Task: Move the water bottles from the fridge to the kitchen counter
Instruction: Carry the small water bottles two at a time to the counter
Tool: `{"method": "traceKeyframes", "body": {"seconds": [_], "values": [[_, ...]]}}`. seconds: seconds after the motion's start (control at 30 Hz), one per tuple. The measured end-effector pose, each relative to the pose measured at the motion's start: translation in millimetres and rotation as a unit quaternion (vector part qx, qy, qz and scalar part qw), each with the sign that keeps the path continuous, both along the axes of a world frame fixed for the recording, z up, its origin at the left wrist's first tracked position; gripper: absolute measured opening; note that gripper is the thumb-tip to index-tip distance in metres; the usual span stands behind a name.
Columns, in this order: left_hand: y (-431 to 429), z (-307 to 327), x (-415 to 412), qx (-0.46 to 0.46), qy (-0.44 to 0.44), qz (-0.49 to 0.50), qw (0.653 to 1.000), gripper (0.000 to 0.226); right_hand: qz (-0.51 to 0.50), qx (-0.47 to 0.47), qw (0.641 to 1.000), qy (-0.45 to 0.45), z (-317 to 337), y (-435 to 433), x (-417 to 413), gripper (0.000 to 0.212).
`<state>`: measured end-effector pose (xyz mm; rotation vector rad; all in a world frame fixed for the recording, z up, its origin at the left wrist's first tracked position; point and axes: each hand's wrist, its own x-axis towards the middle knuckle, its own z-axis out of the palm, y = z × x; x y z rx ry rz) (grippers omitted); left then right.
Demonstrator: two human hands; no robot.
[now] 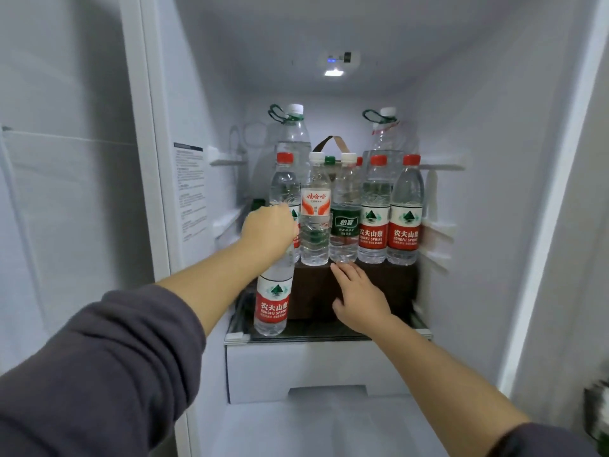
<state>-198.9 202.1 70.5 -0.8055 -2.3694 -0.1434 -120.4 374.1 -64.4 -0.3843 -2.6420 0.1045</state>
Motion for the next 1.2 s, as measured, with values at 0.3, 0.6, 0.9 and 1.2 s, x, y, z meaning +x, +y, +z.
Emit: {"method": "traceKeyframes", "body": {"seconds": [0.3, 0.6, 0.9, 1.2], "values": [[28.0, -22.0, -6.3, 0.090, -0.061, -0.047, 0.993, 0.036, 0.002, -0.028, 1.000, 0.010, -4.4, -2.9, -0.1, 0.076], [-5.3, -72.7, -15.8, 0.212, -0.115, -0.143, 0.960, 0.042, 0.054, -0.231, 0.965, 0.114, -24.3, -27.9, -1.6, 0.075], [-35.0, -123.8, -28.9, 0.066, -0.131, -0.042, 0.988, 0.064, 0.091, -0.482, 0.869, 0.068, -22.8, -57.8, -18.7, 0.091], [-31.6, -131.3, -42.2, 0.037, -0.104, -0.054, 0.992, 0.082, 0.066, -0.448, 0.882, 0.133, -24.8, -68.6, -28.3, 0.064]]}}
